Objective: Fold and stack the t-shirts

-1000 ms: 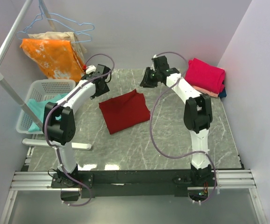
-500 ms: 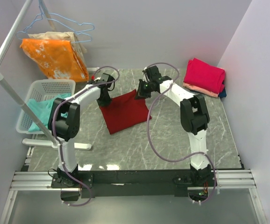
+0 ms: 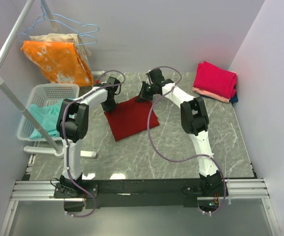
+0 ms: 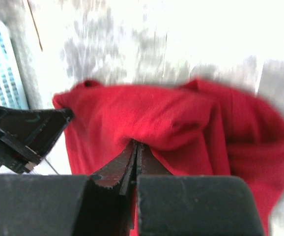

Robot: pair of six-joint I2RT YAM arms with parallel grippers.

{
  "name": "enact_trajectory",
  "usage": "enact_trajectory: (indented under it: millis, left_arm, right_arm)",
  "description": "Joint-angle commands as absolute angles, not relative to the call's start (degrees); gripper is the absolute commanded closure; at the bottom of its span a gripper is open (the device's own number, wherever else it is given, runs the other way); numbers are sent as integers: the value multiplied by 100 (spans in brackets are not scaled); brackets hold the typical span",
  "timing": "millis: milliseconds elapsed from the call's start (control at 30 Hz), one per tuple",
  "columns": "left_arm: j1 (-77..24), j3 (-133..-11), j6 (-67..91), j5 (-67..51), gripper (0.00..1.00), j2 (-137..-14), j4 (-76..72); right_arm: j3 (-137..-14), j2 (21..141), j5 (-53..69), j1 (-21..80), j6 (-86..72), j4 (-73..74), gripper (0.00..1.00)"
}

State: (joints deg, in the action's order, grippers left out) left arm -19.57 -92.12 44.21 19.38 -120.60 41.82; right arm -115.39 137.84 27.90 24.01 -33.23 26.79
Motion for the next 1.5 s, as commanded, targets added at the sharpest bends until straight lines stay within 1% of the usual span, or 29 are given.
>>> enact_trajectory:
  millis: [0,100,133,233,300,533,633,767,867,933,1000,1100,1333,1433,1467]
  left_arm:
    - [-1881,-9668,4421,2153,77,-12357,4315]
    - [-1855,-9738,4421,2180,77,-12419,4342]
    - [-1854,-9764,4412,2197,77,-12445,4368]
    - [-1802,-9896,4447,2329,76,-12586,4534]
    - [-1732,-9984,4535,2399,75,-12674,4623]
    - [-1424,-10441,4597,2154,75,-12823,4764]
    - [-1415,-10433,4299,2048,73,-12508,4431]
    - [-1415,-9985,3876,1977,63,-11587,3763]
    - [-1415,-9721,3709,1803,60,-11155,3595]
    - [-1424,-9554,3525,1522,61,-11005,3621]
    - [-1450,-9327,3472,1041,63,-10811,3709]
    - [-1677,-8853,3349,766,63,-10521,3797]
    - [-2311,-7709,3752,492,64,-10108,3744]
    - [-2487,-7375,3858,492,64,-10072,3648]
    - [-2540,-7278,3841,475,64,-10098,3621]
  right_arm:
    - [-12050,14124,2699,2242,-3647,2524,100]
    - [-11900,14212,2742,2136,-4068,2093,100]
    - [-12074,14377,2777,2057,-4156,2083,100]
    - [-12732,14825,2795,1960,-4306,2539,100]
    - [-12858,14880,2646,1942,-4298,2821,100]
    - [-12305,14432,2155,1811,-4044,3084,100]
    - [-12060,14143,1995,1775,-3763,3261,100]
    - [-11278,13414,2004,1731,-3525,2849,100]
    - [-10558,12693,2118,1740,-3445,2498,100]
    - [-10119,12227,2232,1766,-3419,2365,100]
    - [-9950,11885,2250,1828,-3367,2425,100]
    - [-9756,11620,2268,2038,-3165,2653,100]
    - [-9879,11786,2188,2478,-2699,3296,98]
    - [-9748,11988,2565,2531,-2672,3270,94]
    - [-9686,12032,2575,2557,-2681,3183,90]
